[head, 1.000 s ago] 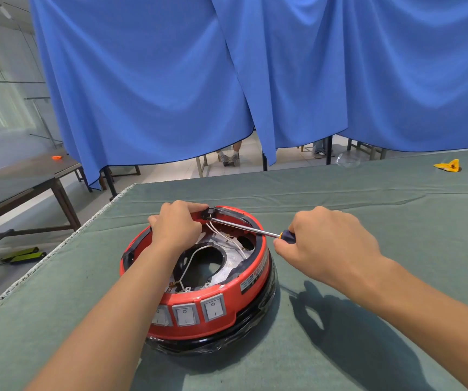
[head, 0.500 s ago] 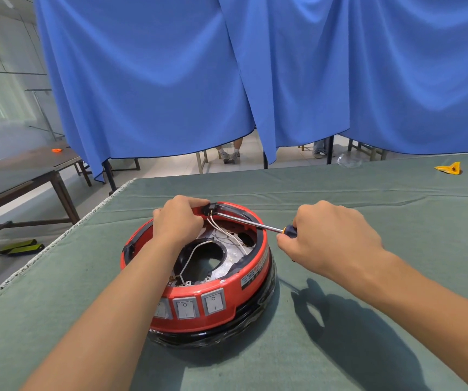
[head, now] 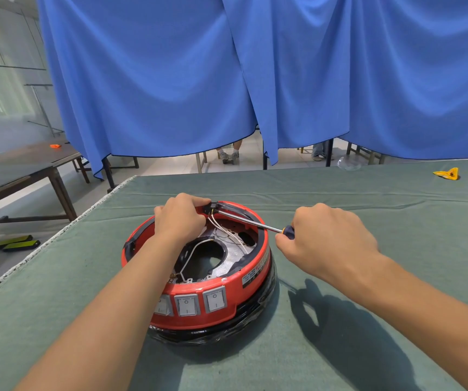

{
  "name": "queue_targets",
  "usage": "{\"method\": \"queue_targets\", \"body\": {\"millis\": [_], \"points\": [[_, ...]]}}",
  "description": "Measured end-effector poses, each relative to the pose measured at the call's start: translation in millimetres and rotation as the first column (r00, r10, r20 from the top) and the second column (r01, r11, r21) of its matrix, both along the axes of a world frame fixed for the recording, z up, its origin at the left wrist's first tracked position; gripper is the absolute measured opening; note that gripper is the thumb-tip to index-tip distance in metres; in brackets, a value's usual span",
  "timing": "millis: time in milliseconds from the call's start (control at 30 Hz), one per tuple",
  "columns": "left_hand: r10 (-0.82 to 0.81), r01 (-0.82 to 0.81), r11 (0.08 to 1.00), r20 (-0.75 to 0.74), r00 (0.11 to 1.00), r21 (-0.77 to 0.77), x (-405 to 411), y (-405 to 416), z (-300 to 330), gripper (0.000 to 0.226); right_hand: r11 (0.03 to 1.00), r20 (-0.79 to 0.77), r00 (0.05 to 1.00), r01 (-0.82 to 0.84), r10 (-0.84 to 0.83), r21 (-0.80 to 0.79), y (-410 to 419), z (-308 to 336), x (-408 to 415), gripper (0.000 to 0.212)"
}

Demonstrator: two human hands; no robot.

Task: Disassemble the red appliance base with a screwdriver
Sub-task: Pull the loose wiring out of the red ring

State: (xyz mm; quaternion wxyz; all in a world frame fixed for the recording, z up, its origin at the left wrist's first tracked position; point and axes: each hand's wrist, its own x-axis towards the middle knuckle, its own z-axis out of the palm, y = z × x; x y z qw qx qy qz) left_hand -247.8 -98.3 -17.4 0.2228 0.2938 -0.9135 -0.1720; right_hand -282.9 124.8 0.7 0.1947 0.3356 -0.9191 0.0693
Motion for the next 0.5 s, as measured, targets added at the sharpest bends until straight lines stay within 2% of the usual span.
{"method": "queue_targets", "body": {"millis": [133,500], "points": [[-0.001,0.001,1.0,0.005,1.0,0.008,1,-1,0,0.049,0.999,-0.074,0.996,-0.036,0.039,0.039,4,-1,-9,0.04],[-0.002,0.002,1.0,-0.004,1.0,0.01,1,0,1,0.051,0.985,-0.156,0.977,-0.13,0.147,0.115,9,2,-30,0.034]]}}
